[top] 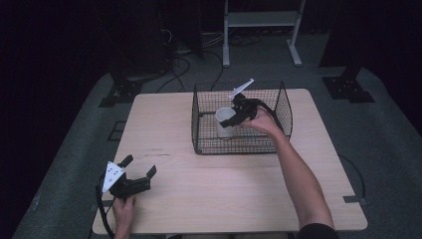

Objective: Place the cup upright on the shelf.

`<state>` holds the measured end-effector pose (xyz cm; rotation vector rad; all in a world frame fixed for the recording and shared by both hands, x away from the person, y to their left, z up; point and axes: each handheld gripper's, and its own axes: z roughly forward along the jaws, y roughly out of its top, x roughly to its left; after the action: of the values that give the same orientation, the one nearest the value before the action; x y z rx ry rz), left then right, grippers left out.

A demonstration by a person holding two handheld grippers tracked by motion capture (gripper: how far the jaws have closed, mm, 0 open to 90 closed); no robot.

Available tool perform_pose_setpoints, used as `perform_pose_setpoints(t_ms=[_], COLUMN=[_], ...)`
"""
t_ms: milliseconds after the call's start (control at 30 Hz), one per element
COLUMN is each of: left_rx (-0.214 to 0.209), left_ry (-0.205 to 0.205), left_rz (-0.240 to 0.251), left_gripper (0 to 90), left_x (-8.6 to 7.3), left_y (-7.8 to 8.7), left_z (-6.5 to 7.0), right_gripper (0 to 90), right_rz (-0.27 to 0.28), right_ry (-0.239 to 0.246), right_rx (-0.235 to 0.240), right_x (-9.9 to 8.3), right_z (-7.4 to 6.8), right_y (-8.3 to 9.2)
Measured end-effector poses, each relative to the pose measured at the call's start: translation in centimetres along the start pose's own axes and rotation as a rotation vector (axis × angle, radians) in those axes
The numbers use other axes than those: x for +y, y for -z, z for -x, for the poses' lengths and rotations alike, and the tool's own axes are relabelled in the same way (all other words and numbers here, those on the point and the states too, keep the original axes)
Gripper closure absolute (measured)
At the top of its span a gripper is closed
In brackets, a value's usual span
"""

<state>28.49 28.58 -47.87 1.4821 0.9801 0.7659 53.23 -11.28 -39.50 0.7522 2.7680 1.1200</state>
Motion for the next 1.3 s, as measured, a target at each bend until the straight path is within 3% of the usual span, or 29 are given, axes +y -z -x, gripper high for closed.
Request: perform_pose_setpoints(t_ms=[700,1300], left_rx=[0.001,0.006], left_ry=[-0.002,0.002], left_rz=[-0.002,-0.002], left_gripper=[0.0,0.0], left_x=[0.0,0.0], left_y=[0.0,-0.1], left_z=[0.1,0.0], right_gripper=[15.0,10.6], right_rz=[0.046,0.141], right_ry=[0.009,-0.011], right_rx=[-0.003,-0.040], right_x=[-0.1,0.3], right_z=[-0.5,-0.7], right_y=[1.2,3.5])
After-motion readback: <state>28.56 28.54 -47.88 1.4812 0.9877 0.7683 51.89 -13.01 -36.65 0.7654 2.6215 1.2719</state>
